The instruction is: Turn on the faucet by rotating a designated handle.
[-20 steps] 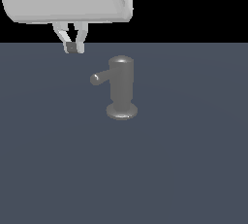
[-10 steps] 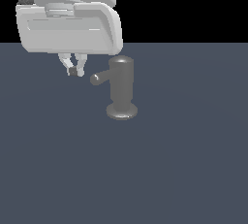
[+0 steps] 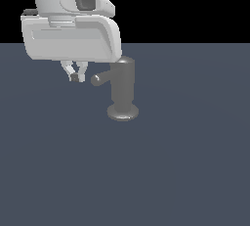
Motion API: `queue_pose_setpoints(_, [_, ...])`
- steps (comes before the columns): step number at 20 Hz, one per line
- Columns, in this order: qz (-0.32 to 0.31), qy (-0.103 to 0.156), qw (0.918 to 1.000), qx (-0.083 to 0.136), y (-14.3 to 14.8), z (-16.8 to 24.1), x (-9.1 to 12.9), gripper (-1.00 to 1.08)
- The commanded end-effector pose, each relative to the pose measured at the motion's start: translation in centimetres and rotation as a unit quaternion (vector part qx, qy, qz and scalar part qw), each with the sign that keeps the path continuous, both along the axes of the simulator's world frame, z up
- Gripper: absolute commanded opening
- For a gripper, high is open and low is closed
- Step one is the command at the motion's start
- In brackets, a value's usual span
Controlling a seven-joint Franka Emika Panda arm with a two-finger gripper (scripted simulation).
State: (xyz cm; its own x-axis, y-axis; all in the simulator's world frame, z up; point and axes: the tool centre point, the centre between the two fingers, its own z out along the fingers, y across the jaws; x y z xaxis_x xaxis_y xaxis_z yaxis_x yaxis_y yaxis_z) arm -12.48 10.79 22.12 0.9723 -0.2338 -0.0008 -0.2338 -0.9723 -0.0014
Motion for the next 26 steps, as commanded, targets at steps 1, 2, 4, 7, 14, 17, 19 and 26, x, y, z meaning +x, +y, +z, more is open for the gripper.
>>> queue_pose_setpoints(1, [0.0, 0.0, 1.0, 0.0, 0.0, 0.0, 0.0, -1.0])
queue_pose_setpoints(2, [0.0, 0.0, 1.0, 0.0, 0.0, 0.0, 0.0, -1.0])
queue_pose_setpoints(4, [0.0, 0.0, 1.0, 0.0, -1.0, 0.0, -0.1, -1.0])
queue_pose_setpoints(7, [0.0, 0.0, 1.0, 0.0, -2.6, 0.0, -0.2, -1.0])
queue_pose_setpoints(14, [0.0, 0.0, 1.0, 0.0, -6.3, 0.0, -0.4, -1.0])
queue_pose_setpoints(17, [0.0, 0.0, 1.0, 0.0, -7.9, 0.0, -0.5, -1.0])
queue_pose_setpoints(19, [0.0, 0.0, 1.0, 0.0, -9.0, 0.0, -0.6, -1.0])
queue_pose_setpoints(26, [0.0, 0.0, 1.0, 0.0, -12.9, 0.0, -0.9, -1.0])
